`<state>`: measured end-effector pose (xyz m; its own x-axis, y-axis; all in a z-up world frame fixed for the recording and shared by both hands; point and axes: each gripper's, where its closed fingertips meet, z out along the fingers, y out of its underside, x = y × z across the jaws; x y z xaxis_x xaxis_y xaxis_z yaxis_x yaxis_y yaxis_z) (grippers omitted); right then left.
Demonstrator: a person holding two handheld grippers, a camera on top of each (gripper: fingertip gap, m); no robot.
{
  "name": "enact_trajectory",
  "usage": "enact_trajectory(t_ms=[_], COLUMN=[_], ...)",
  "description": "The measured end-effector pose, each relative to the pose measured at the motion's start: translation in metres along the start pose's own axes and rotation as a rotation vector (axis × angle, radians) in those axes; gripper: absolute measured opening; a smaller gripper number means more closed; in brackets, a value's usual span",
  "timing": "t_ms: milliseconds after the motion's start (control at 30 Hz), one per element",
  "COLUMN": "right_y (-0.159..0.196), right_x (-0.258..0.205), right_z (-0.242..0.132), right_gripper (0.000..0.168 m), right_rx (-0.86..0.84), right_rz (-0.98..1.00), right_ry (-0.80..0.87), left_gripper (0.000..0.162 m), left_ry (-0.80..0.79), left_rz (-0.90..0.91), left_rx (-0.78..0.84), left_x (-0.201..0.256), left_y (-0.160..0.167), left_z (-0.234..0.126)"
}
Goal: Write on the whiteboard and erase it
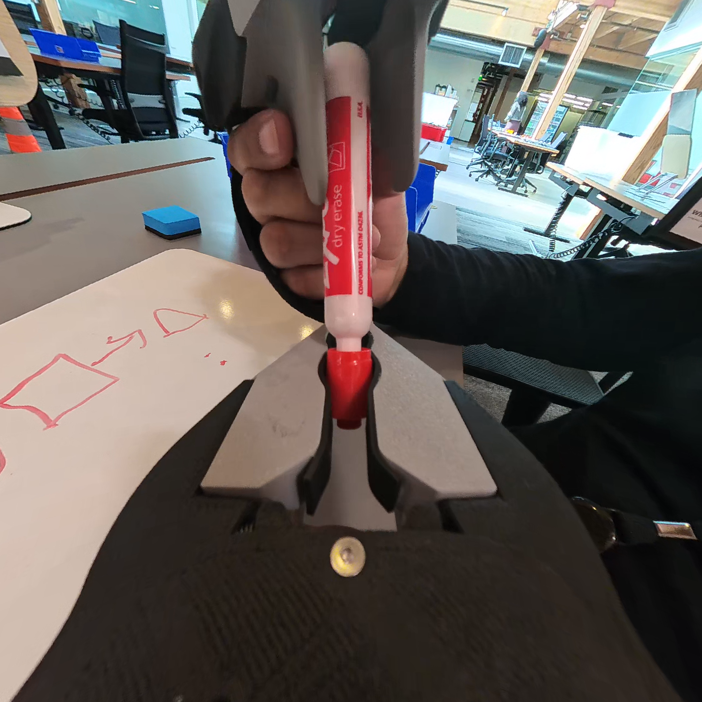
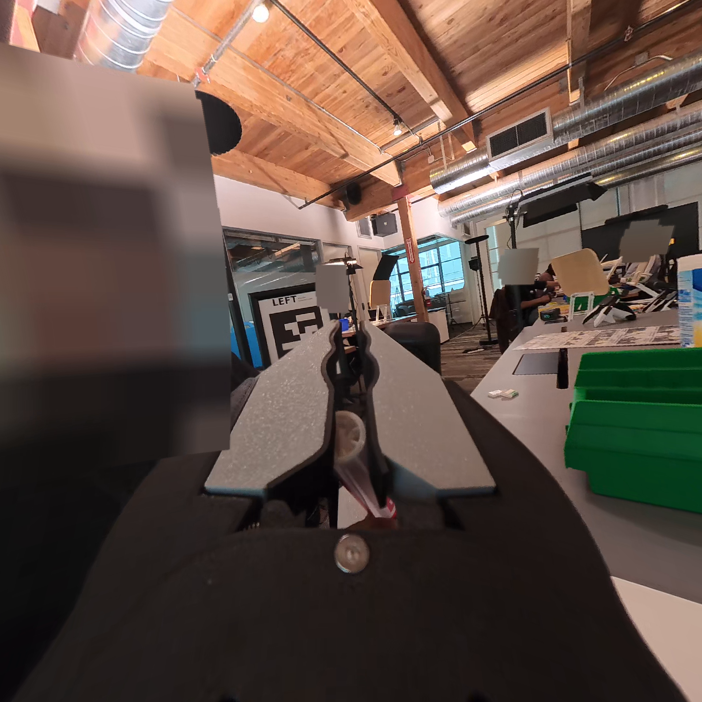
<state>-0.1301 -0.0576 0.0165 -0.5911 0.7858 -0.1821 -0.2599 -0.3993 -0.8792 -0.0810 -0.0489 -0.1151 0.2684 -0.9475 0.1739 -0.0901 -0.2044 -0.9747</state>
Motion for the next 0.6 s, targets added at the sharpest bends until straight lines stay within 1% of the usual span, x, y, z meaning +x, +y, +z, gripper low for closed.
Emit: enact_trajectory(t_ms=[267,433,600], right_y=[0.0041,0.0051,0.009], right_x=[-0.0011,0.0008,-0.0038], right_z=[0.0028,0.0027,0.0064], right_gripper=[0.005,0.005,0.006], right_rx=[-0.042,-0.047,-0.071], right_rz=[-0.075,-0.067,-0.097], right_ry=[0.04,0.053,0.05], left_gripper=[0.009,0.008,0.007], left_ry=[-0.004,-0.014,-0.037], left_rz=[-0.018,-0.016,0.017], left_rx=[0.005,-0.019,-0.035], left_x=[-0.0023,-0.0034,-0.0029], left_y=[-0.0007,0.0026,0.0049], left_z=[-0.0013,0.0005,0.001])
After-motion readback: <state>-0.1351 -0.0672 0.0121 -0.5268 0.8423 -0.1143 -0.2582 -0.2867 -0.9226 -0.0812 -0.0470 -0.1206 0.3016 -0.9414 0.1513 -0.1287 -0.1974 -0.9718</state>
